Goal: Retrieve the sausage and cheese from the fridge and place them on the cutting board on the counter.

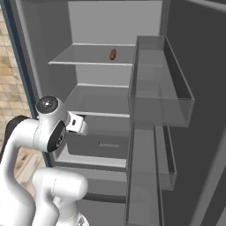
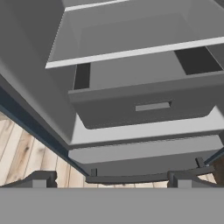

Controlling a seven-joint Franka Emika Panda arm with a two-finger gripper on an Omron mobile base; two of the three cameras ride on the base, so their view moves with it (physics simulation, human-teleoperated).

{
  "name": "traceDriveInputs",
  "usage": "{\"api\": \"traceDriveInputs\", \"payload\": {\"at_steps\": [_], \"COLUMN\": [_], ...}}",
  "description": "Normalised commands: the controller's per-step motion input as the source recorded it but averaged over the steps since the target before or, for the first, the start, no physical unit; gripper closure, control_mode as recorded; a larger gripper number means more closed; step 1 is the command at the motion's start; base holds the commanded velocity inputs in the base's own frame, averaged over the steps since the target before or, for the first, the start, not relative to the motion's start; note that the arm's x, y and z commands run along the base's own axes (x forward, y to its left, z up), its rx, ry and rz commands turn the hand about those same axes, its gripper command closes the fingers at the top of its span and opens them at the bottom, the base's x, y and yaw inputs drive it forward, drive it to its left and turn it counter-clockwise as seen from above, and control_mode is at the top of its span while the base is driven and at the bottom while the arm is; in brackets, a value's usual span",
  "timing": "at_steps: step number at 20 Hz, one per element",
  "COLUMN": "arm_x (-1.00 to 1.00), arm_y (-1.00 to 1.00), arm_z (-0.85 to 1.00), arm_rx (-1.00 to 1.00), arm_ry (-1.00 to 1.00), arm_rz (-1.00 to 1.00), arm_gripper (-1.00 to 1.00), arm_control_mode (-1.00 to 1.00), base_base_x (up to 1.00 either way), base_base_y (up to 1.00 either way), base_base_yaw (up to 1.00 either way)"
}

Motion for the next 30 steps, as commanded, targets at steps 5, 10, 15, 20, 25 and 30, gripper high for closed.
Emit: {"api": "traceDriveInputs", "payload": {"at_steps": [5, 10, 15, 20, 25, 30], "arm_x": [0.00, -0.07, 0.00, 0.00, 0.12, 0.38], "arm_y": [0.00, 0.00, 0.00, 0.00, -0.01, -0.06], "arm_z": [0.00, -0.01, 0.37, 0.97, 1.00, 0.85], "arm_rx": [0.00, 0.05, 0.00, -0.01, -0.02, 0.00], "arm_ry": [0.00, -0.02, -0.17, -0.24, -0.05, 0.00], "arm_rz": [0.00, 0.00, 0.00, 0.02, 0.00, 0.00], "arm_gripper": [-1.00, -1.00, -1.00, -1.00, -1.00, -1.00], "arm_control_mode": [-1.00, -1.00, -1.00, -1.00, -1.00, -1.00], "base_base_x": [0.00, 0.00, 0.00, 0.00, 0.00, 0.00], "base_base_y": [0.00, 0.00, 0.00, 0.00, 0.00, 0.00], "base_base_yaw": [0.00, 0.00, 0.00, 0.00, 0.00, 0.00]}}
